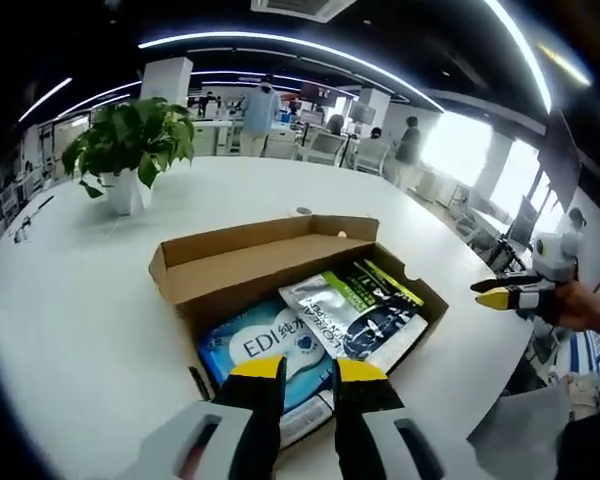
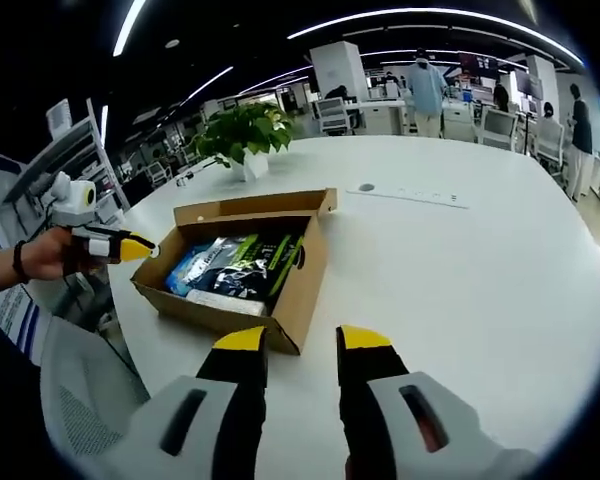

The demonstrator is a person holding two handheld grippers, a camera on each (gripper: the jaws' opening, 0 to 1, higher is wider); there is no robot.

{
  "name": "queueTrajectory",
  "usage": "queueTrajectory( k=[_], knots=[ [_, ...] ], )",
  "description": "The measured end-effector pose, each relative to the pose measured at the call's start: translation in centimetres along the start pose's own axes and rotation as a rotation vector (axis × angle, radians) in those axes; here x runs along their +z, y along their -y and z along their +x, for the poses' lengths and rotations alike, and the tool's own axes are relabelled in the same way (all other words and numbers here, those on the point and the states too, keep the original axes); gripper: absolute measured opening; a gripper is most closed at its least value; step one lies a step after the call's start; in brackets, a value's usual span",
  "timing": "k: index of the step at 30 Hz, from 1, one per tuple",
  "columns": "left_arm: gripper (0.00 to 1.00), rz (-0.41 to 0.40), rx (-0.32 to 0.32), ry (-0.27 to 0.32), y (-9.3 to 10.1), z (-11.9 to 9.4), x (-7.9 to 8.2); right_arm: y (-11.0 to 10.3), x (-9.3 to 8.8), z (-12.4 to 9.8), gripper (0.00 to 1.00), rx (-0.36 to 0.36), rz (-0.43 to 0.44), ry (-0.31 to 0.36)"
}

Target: Operate the shoe box by opening the lid, removing the specified soft item, and placing it in the target area until the item is outside and the box remains undamaged.

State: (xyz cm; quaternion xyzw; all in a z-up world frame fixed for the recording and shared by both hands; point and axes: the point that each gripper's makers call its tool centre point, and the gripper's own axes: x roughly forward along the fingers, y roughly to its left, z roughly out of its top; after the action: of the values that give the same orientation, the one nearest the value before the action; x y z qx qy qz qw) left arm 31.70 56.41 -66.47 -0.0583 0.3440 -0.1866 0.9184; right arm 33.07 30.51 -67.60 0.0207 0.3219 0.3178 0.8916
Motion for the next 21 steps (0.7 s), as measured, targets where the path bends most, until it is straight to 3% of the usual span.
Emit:
queueTrajectory(
  k=[14,21],
  knots=[
    [0.19,-0.029,-0.059,-0.073,0.6,3.6,-0.6,0.0,-3.0,-2.1,0.26,-0.043,0.052,-0.014],
    [0.2,-0.061,-0.066,-0.113,0.6,5.3,-1.2,-0.2,-3.0,-2.9,0.27,-0.054,0.053,-0.01]
  ],
)
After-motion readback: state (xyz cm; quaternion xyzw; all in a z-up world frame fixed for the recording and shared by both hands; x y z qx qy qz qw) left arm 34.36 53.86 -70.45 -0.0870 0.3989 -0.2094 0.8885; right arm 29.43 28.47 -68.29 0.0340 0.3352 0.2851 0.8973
